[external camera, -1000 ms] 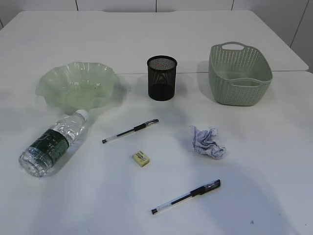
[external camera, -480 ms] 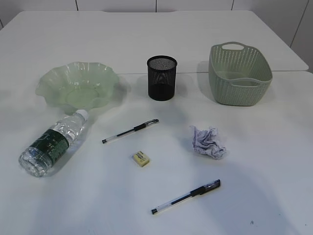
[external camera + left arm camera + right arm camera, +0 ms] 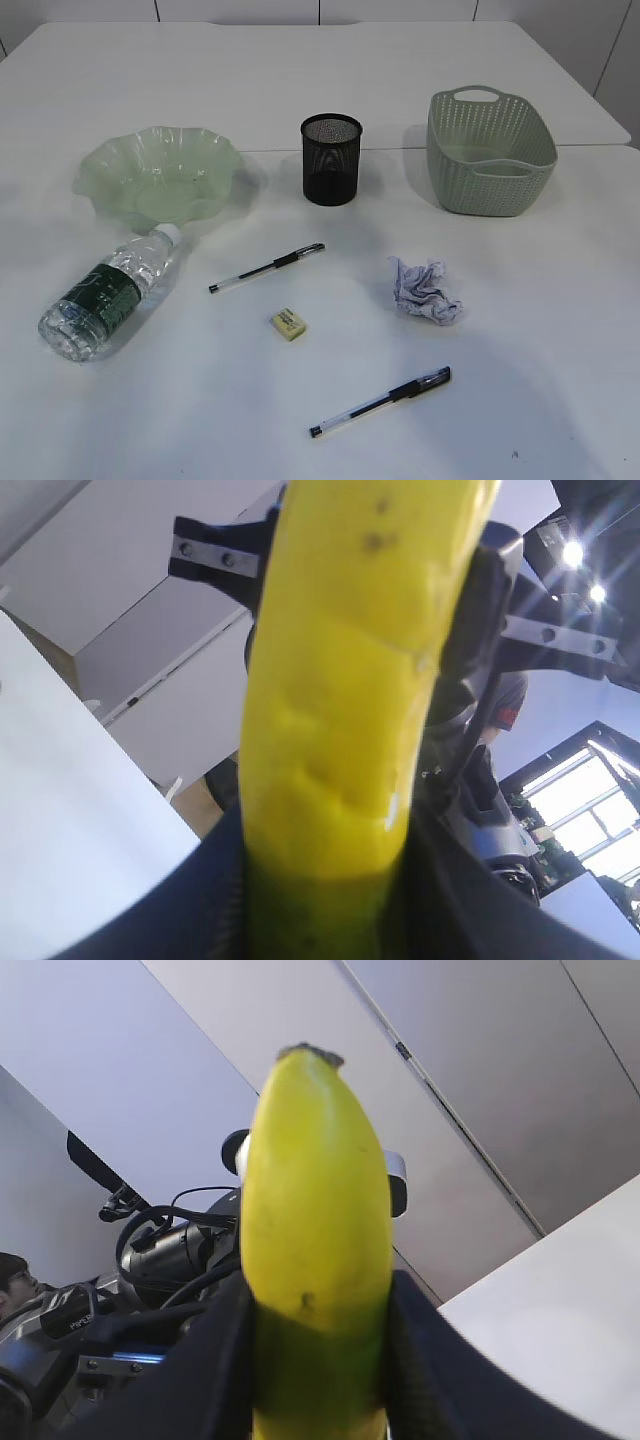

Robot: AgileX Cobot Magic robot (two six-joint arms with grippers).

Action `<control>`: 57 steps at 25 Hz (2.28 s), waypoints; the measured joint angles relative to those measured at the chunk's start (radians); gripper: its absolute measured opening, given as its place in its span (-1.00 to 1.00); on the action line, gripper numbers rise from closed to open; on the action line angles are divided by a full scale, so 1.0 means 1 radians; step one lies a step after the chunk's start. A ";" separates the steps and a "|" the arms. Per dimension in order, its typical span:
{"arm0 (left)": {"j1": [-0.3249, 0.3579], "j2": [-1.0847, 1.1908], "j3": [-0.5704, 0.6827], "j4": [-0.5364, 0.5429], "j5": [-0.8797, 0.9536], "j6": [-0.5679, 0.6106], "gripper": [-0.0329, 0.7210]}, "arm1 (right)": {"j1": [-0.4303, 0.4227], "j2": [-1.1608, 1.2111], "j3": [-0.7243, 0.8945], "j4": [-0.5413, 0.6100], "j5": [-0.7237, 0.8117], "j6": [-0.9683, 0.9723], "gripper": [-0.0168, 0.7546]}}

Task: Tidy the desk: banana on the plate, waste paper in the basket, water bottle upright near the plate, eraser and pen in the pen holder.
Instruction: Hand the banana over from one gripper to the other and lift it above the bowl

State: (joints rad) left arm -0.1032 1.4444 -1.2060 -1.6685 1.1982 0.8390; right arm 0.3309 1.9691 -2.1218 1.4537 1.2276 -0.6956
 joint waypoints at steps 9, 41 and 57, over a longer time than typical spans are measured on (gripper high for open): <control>0.000 0.000 0.000 -0.002 0.000 0.000 -0.21 | 0.000 0.000 0.000 0.002 0.000 0.010 -0.26; 0.000 0.002 0.000 -0.024 -0.004 0.021 -0.21 | 0.000 0.000 0.000 0.037 0.000 0.085 0.24; 0.000 0.002 0.000 -0.024 -0.005 0.021 -0.22 | 0.000 0.000 0.000 -0.026 -0.002 0.091 0.35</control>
State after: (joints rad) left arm -0.1032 1.4460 -1.2060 -1.6925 1.1928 0.8602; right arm 0.3309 1.9691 -2.1218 1.4276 1.2256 -0.6045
